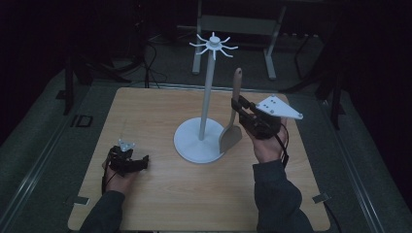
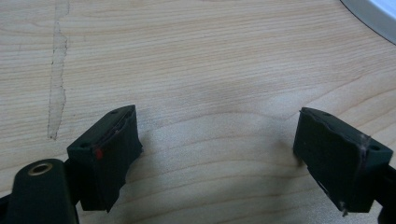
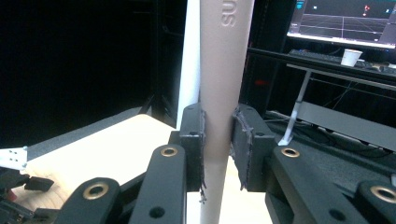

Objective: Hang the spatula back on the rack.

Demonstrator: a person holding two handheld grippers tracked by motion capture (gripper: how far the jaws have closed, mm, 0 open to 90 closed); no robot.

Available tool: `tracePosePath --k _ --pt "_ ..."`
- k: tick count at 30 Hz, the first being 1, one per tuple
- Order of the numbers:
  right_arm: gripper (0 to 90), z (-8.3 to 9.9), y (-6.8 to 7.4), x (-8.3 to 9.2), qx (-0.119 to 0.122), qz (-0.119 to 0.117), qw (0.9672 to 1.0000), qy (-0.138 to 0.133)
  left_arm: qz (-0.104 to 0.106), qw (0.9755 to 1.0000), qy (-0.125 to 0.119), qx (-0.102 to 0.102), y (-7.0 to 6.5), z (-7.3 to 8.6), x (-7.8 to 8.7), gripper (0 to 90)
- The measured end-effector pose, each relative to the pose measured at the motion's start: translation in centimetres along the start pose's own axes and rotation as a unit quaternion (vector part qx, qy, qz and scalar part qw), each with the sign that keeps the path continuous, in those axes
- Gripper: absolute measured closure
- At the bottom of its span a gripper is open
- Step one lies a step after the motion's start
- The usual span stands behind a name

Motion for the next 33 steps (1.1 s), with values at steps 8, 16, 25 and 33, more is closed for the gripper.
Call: tracePosePath --k 8,16,25,33 --pt "74.6 -0.6 -0.2 -0.1 0.001 0.0 1.0 -0.003 0.0 1.0 0.0 0.0 0.0 0.0 0.0 14.6" --pt "74.6 -1.2 -0.4 -0.4 0.004 -0.003 1.0 -0.004 0.0 1.0 0.0 0.0 0.0 0.0 0.0 14.6" --pt "74.6 -1.7 -0.5 -0.8 0.002 -0.005 1.0 -0.004 0.0 1.0 0.0 0.0 0.0 0.0 0.0 14.6" --pt "74.6 -2.1 -0.8 -1.3 0.0 -0.009 1.0 -0.004 0.0 1.0 0.0 0.0 0.0 0.0 0.0 14.6"
Point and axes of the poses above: each handheld gripper's, and its own axes: x roughly backward along the jaws, z roughly out of its underside, y roughly to its left, the point moved 2 cm from there along -x, roughly forward along the jaws, and after that the axes turned 8 degrees about x, right-handed, at the moved point
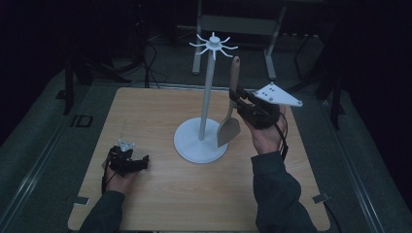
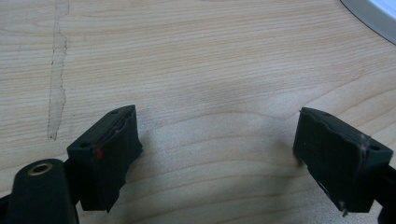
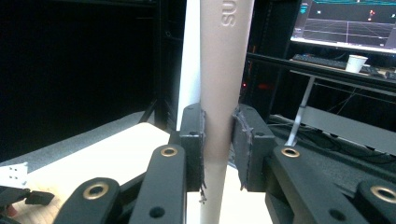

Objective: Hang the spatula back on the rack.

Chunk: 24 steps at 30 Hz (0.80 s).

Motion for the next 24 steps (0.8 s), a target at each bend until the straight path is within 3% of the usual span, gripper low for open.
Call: tracePosePath --k 18,24 --pt "74.6 -0.2 -0.9 -1.0 -0.03 -0.047 0.9985 0.004 0.0 1.0 0.0 0.0 0.0 0.0 0.0 14.6" --pt "74.6 -0.6 -1.0 -1.2 -0.03 -0.062 0.9976 0.003 0.0 1.0 0.0 0.0 0.0 0.0 0.0 14.6"
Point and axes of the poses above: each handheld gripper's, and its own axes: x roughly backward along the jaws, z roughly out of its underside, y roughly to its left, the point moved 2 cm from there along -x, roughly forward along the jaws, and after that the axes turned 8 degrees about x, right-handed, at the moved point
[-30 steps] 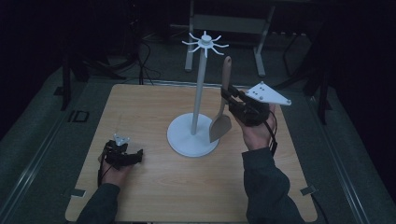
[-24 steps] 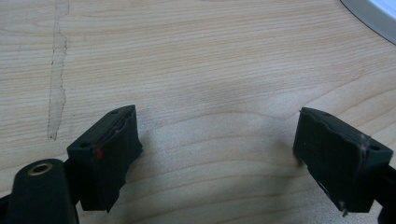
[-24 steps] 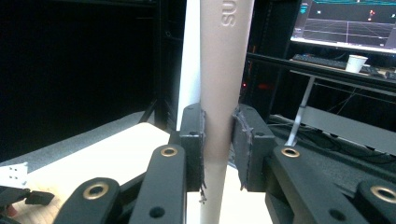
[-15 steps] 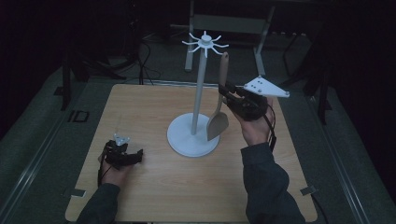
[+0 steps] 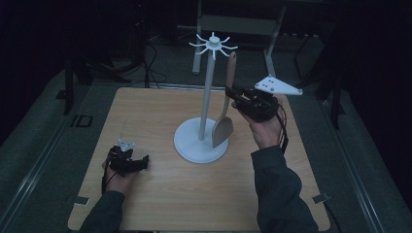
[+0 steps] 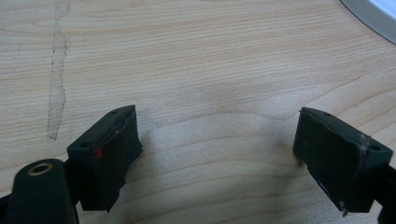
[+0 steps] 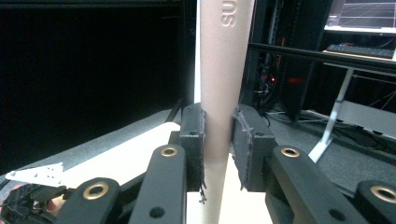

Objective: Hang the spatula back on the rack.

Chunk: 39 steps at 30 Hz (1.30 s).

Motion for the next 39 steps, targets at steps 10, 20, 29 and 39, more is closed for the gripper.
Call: tracePosePath --k 10,20,29,39 --pt "74.6 -0.1 -0.4 -0.8 -0.003 -0.011 0.9999 0.011 0.0 1.0 -0.001 0.0 0.0 0.0 0.0 14.6" --pt "74.5 -0.1 -0.4 -1.5 -0.002 -0.012 0.9998 0.016 0.0 1.0 0.0 0.0 0.0 0.0 0.0 14.6" --pt "70.7 0.3 -0.4 -1.8 -0.004 -0.011 0.9998 0.014 0.0 1.0 -0.001 0.001 0.0 0.0 0.0 14.6" --pt "49.3 0.3 -0.4 -1.4 -0.001 0.007 0.9999 0.009 0.0 1.0 -0.001 0.001 0.0 0.0 0.0 14.6"
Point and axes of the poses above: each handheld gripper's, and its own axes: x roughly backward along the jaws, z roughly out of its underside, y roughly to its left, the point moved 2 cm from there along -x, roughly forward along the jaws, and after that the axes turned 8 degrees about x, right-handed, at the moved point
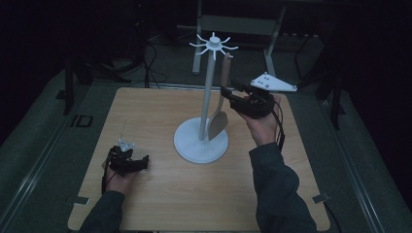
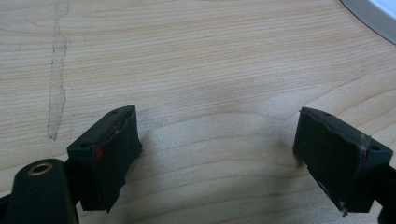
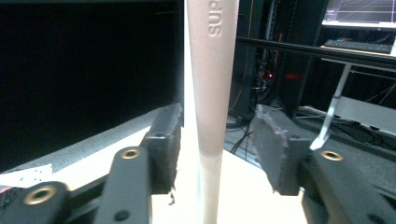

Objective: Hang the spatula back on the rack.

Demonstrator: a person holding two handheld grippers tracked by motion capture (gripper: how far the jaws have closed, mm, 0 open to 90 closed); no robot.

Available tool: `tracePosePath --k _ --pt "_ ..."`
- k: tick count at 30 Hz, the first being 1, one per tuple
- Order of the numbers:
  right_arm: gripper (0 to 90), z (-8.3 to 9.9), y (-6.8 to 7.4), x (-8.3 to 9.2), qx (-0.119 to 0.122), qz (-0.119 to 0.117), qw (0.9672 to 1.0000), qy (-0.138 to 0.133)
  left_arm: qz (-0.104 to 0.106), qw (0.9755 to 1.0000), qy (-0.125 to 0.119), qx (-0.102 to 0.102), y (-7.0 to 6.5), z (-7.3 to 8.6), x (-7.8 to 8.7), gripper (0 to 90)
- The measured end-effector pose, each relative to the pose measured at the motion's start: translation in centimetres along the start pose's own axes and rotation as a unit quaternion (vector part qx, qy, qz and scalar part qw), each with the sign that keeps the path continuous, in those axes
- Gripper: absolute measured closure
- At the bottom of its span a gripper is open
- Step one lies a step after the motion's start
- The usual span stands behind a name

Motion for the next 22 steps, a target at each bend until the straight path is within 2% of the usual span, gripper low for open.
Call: tracePosePath --k 4,10,18,22 --pt "40.1 0.2 0.1 0.0 0.006 0.013 0.9999 0.007 0.0 1.0 0.0 0.0 0.0 0.0 0.0 14.6" --pt "31.3 0.7 0.2 0.3 0.007 0.024 0.9996 0.013 0.0 1.0 0.0 0.0 0.0 0.0 0.0 14.6" --pt "27.3 1.9 0.3 1.6 0.008 0.037 0.999 0.024 0.0 1.0 0.001 -0.001 0.0 0.0 0.0 14.6" --pt "26.8 3.8 0.0 2.5 0.003 0.054 0.9973 0.049 0.0 1.0 0.0 0.0 0.0 0.0 0.0 14.6"
Point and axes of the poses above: each handheld gripper's, and its own axes: x roughly backward along the jaws, z roughly out of its underside, y roughly to its left, the point moved 2 cm from there along -x, roughly forward along the jaws, and after that the axes turned 8 degrees about x, right-handed, at the moved point
